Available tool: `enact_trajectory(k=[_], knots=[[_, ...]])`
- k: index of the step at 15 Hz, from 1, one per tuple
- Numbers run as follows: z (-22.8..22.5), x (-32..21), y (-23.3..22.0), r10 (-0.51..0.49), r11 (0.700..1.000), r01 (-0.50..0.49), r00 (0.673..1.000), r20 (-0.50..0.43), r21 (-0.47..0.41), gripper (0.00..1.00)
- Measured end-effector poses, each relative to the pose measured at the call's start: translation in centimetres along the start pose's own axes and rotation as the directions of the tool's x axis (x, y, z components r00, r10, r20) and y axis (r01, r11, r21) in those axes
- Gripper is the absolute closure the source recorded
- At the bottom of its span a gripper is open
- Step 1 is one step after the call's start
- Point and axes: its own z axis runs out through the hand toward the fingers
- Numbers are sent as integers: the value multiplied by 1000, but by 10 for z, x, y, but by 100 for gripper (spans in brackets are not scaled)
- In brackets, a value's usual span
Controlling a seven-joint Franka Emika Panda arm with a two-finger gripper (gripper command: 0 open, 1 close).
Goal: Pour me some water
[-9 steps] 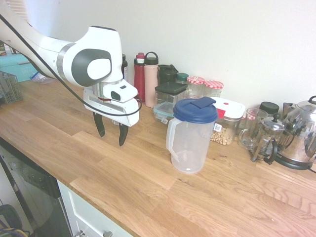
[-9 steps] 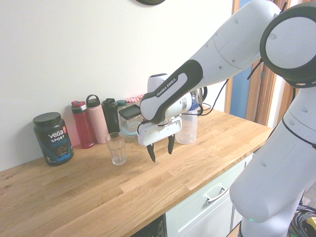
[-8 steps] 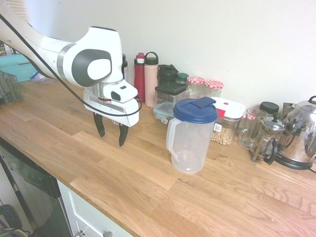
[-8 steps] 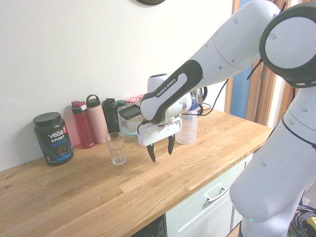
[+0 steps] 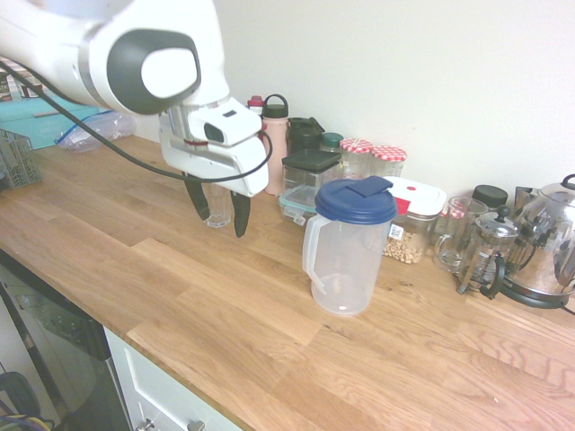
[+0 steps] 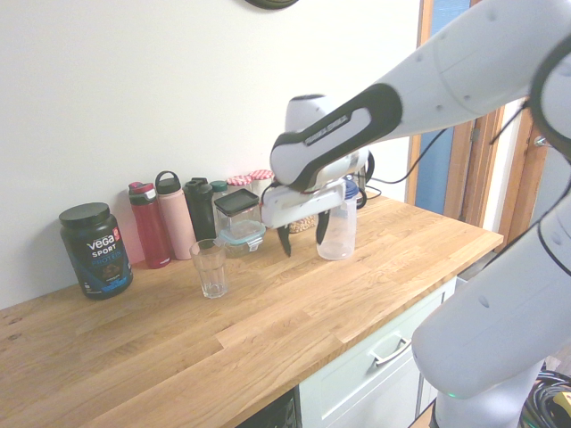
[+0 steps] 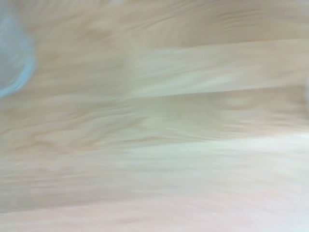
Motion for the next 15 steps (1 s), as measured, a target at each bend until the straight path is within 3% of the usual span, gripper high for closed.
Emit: enact_trajectory(k=[4, 10, 15], knots=[[-34, 14, 47, 78, 997, -76, 996, -52, 34, 0], [-21, 44, 99, 217, 971, -185, 948, -231, 153, 0], [31, 77, 81, 152, 981, -115, 957, -247, 158, 0]])
